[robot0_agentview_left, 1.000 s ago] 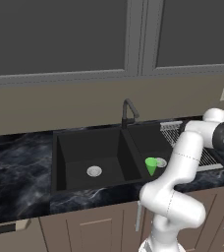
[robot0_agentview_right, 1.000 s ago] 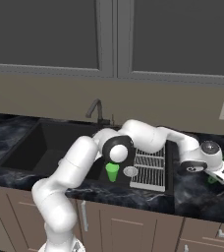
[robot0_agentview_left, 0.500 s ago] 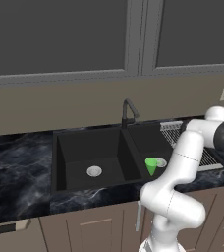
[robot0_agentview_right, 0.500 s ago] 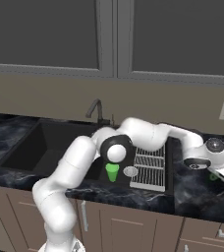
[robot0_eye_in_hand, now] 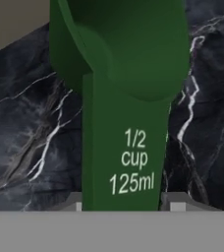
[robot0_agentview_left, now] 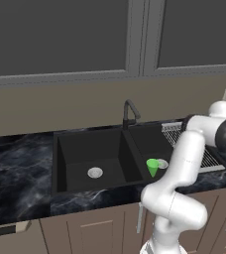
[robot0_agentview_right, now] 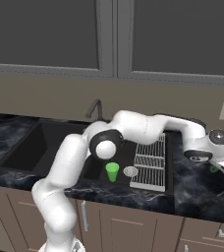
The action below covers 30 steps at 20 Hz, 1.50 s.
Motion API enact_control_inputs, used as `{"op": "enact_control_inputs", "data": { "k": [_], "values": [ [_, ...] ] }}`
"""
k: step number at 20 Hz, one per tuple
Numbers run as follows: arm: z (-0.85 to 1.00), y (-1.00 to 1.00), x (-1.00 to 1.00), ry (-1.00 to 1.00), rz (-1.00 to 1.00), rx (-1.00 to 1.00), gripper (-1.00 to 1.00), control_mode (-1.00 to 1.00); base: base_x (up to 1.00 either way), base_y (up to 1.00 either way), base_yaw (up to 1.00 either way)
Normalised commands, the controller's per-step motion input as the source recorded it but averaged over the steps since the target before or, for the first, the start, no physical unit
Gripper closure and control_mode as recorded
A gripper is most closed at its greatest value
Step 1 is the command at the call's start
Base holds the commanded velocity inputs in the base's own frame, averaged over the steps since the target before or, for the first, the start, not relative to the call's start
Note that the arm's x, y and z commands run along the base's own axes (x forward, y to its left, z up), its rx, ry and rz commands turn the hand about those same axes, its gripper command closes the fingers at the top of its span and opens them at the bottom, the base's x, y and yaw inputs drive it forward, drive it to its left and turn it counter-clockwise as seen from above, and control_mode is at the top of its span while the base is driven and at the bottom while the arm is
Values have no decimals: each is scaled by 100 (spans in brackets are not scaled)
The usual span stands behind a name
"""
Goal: Move any existing items from the left basin to the right basin for drying. Then move the measuring cup from the counter to the left basin of the sink for washing.
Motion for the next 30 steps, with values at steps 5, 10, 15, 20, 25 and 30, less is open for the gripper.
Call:
{"op": "enact_control_inputs", "data": {
  "k": [5, 10, 15, 20, 25, 30],
  "values": [
    [55, 37, -14, -6, 7, 0, 100, -100, 0, 0, 0],
    [49, 41, -15, -5, 8, -3, 100, -100, 0, 0, 0],
    [48, 38, -22, -5, 10, -6, 100, -100, 0, 0, 0],
    [37, 48, -24, -7, 12, -8, 100, -100, 0, 0, 0],
    [21, 60, -28, -8, 12, -17, 100, -100, 0, 0, 0],
    [17, 64, -21, -1, 14, -13, 100, -100, 0, 0, 0]
  ]
}}
